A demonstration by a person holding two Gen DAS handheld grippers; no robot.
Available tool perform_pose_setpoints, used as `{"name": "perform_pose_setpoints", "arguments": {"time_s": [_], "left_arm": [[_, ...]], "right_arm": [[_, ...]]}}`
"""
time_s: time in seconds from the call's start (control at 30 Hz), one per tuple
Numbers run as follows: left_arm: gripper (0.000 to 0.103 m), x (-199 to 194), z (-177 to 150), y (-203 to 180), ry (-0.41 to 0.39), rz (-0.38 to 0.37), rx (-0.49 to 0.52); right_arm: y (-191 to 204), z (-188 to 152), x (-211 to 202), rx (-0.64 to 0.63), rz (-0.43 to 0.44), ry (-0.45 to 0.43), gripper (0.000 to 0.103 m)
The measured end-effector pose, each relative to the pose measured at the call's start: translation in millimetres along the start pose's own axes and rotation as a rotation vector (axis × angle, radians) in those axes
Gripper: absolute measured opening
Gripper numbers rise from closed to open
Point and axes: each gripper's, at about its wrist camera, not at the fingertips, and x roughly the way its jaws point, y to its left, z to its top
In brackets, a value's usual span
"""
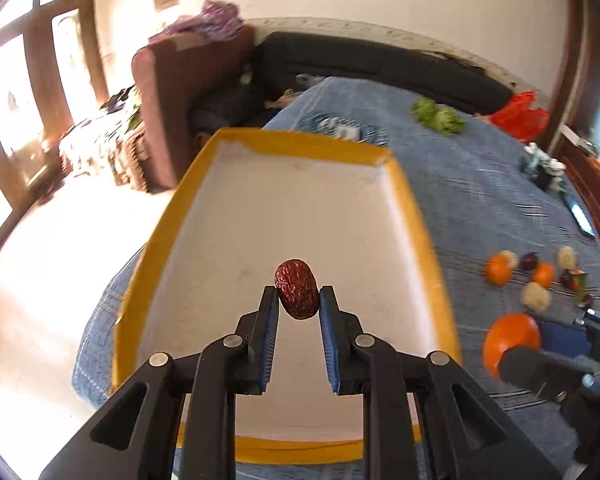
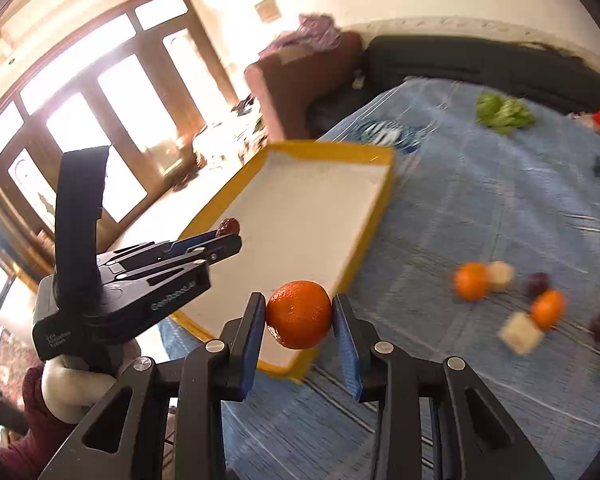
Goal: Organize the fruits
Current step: 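Carry both fruits to the white tray and open both tools to drop them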
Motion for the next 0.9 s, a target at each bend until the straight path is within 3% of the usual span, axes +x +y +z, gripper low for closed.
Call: {"name": "perform_pose_setpoints", "arguments": {"time_s": [0.23, 0.37, 0.43, 0.53, 0.67, 0.77, 0.9], "left_arm": [[0.022, 21, -7, 30, 0.046, -0.009, -0.077], [0.047, 18, -8, 40, 0.048, -0.031, -0.131], [0.051, 15, -6, 41, 0.043, -0.045, -0.151], [0.065, 7, -4, 42, 0.042, -0.061, -0.192], [0.067, -12, 3, 32, 0.007, -0.123, -0.212], [0.075, -25, 10, 9, -0.025, -0.181, -0.185], [0.078, -29, 21, -32, -0.038, -0.246, -0.122]], "right_arm": [[23, -3, 73, -0.047, -0.015, 0.12, 0.038], [22, -7, 85, -0.057, -0.035, 0.148, 0.04], [23, -6, 86, -0.069, -0.044, 0.145, 0.04], [27, -6, 74, -0.088, -0.035, 0.118, 0.043], [14, -2, 41, -0.079, -0.031, 0.044, 0.049], [-18, -3, 8, -0.025, -0.05, -0.014, 0.05], [-87, -15, -36, 0.092, -0.153, -0.083, 0.05]]}}
